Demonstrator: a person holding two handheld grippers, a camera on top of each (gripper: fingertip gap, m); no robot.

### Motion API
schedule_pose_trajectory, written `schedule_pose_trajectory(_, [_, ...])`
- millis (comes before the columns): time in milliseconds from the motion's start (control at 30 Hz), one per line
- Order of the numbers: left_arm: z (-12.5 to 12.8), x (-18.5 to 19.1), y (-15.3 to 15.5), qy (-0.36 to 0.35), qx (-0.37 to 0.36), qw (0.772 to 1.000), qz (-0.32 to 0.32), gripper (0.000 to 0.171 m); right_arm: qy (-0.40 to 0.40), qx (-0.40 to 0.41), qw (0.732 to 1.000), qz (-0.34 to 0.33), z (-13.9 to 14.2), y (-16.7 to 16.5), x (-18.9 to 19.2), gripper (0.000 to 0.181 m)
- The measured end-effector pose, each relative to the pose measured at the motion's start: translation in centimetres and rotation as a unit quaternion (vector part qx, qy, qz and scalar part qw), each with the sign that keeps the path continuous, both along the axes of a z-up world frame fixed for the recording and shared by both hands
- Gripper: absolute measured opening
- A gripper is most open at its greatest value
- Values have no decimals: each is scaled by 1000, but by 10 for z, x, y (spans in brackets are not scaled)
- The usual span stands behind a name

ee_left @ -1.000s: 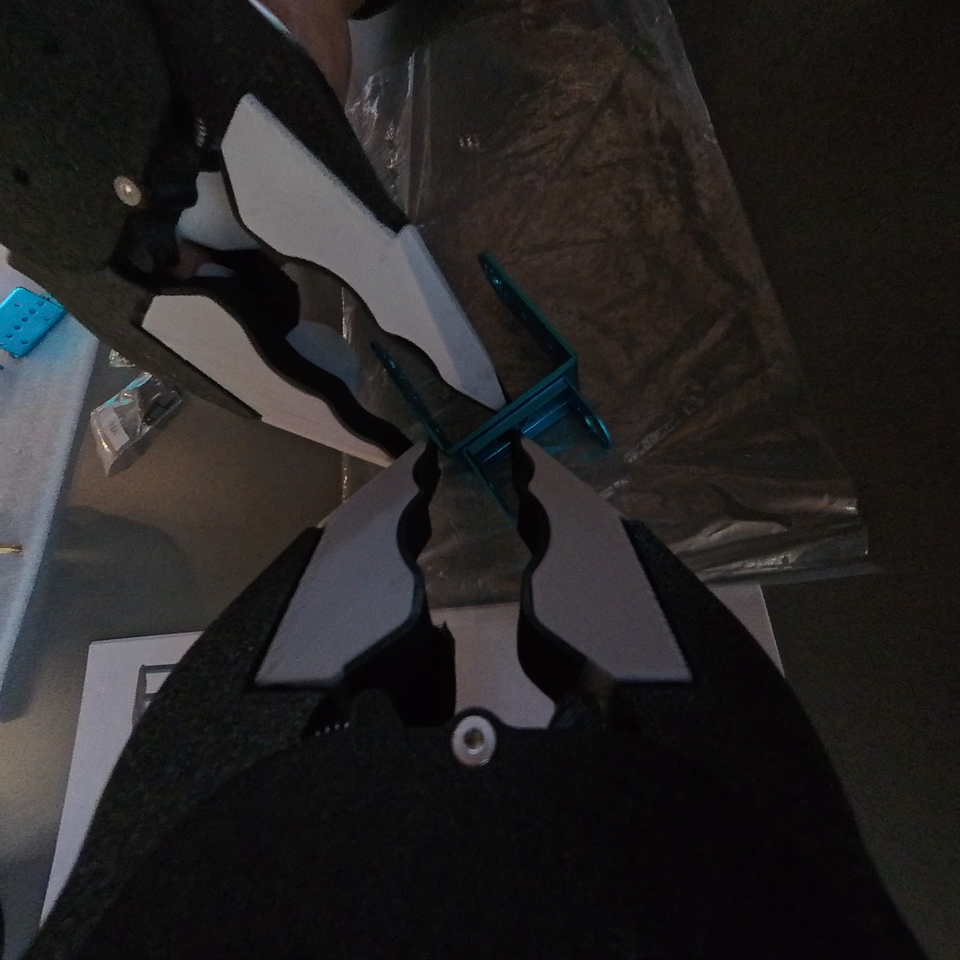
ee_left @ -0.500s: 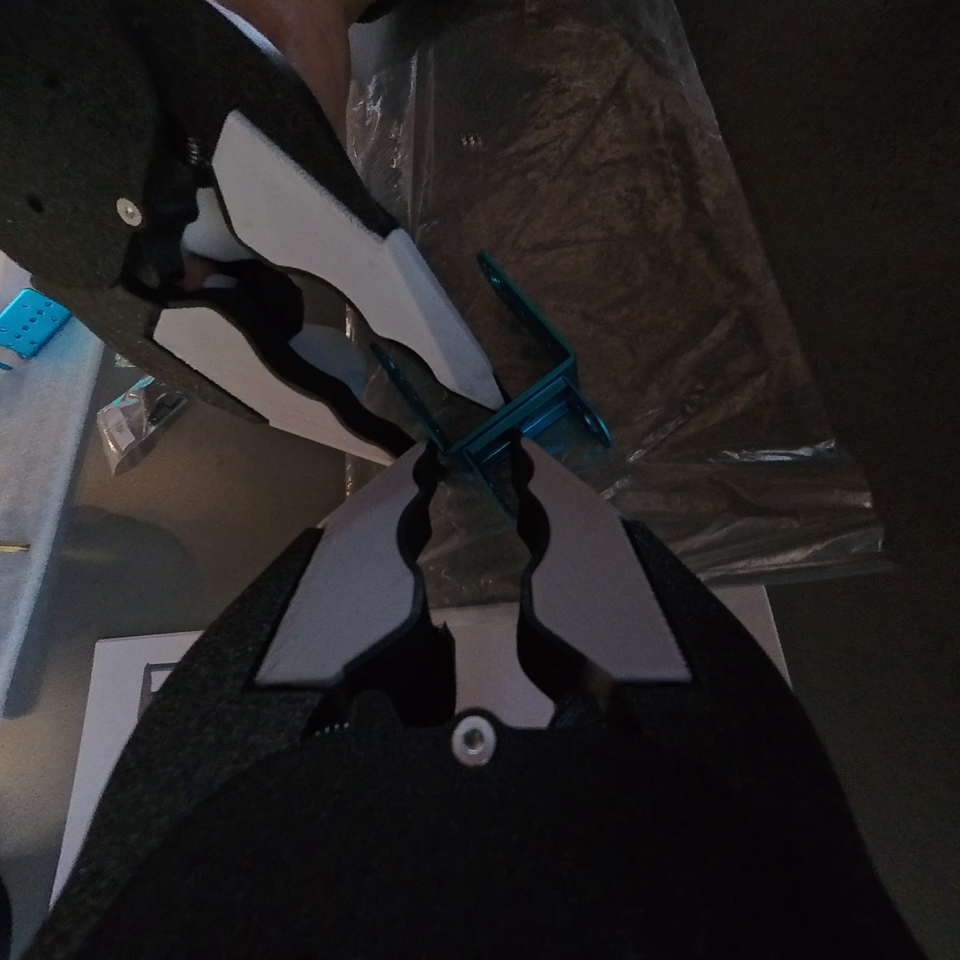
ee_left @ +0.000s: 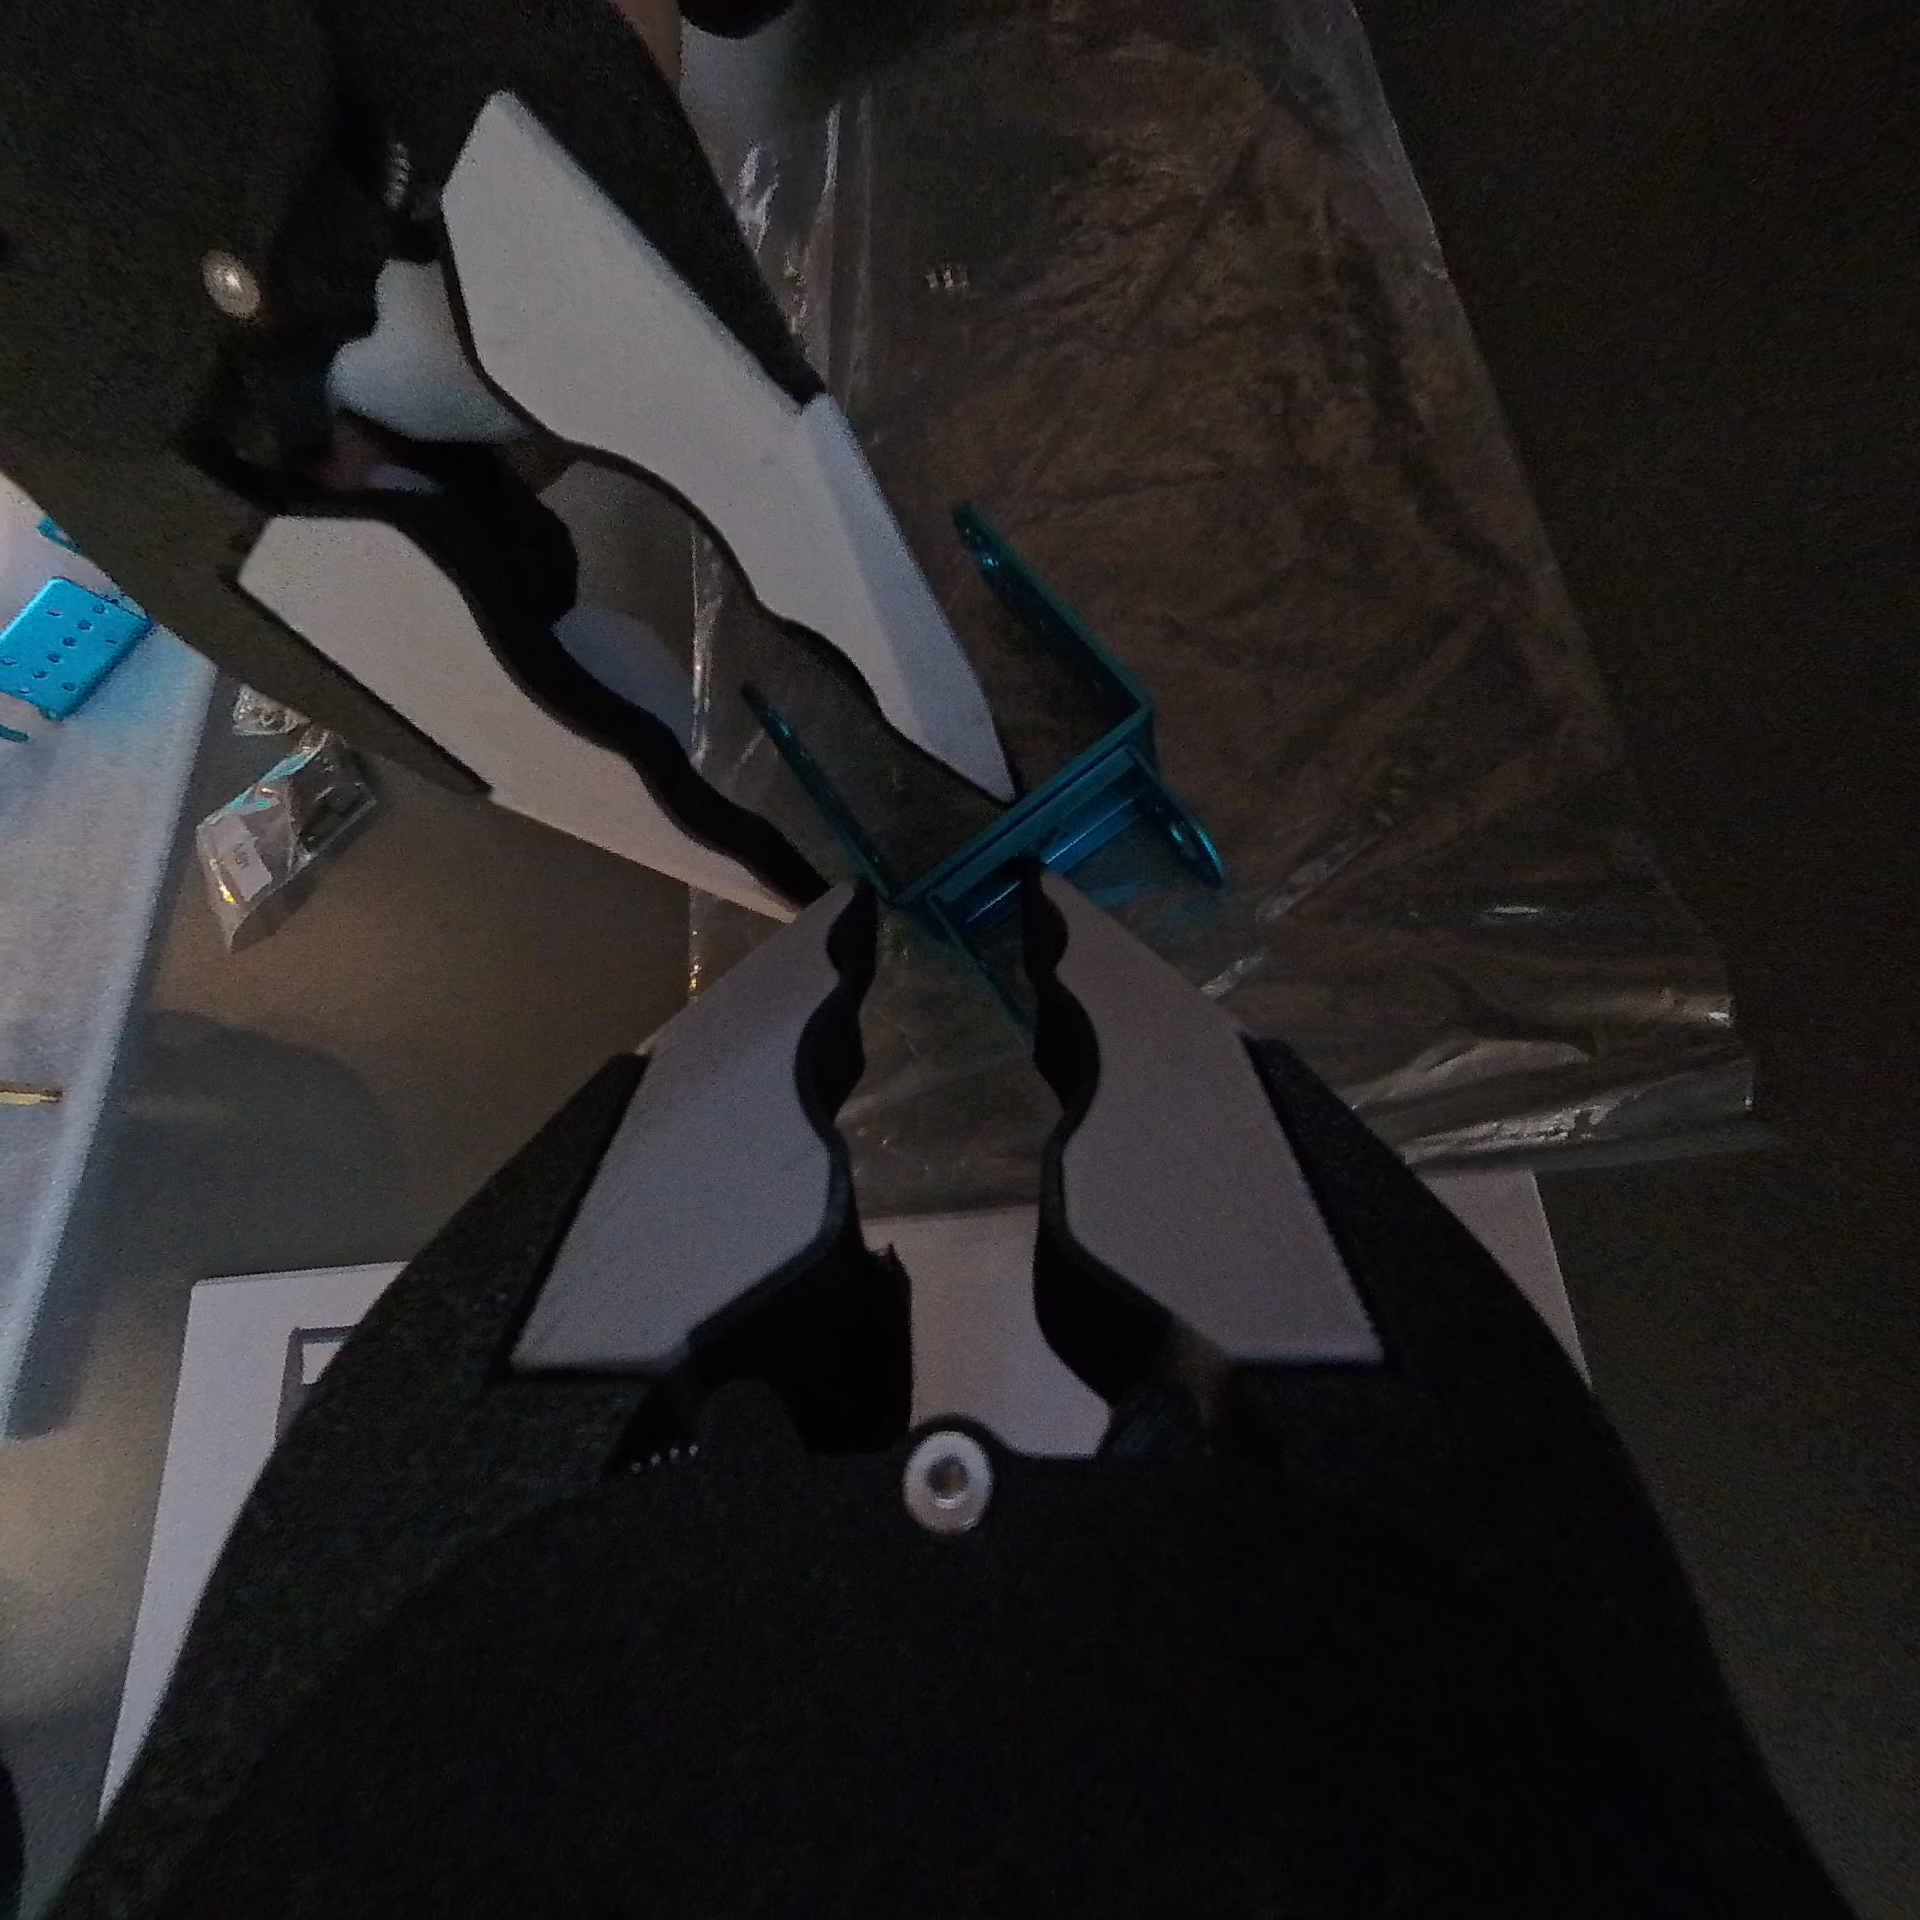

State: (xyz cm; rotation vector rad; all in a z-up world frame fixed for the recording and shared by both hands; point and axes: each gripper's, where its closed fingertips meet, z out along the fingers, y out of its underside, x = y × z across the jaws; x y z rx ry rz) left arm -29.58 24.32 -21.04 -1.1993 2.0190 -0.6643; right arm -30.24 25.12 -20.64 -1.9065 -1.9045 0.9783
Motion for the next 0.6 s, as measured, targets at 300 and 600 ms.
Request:
schedule_pose_trajectory(300, [0, 0, 0, 0, 2, 1000, 0, 27, -3, -30, 1000, -7, -3, -1, -3, 34])
schedule_pose_trajectory(600, [0, 1, 0, -2, 7, 1000, 2, 27, 2, -90, 996, -12, -2, -4, -3, 32])
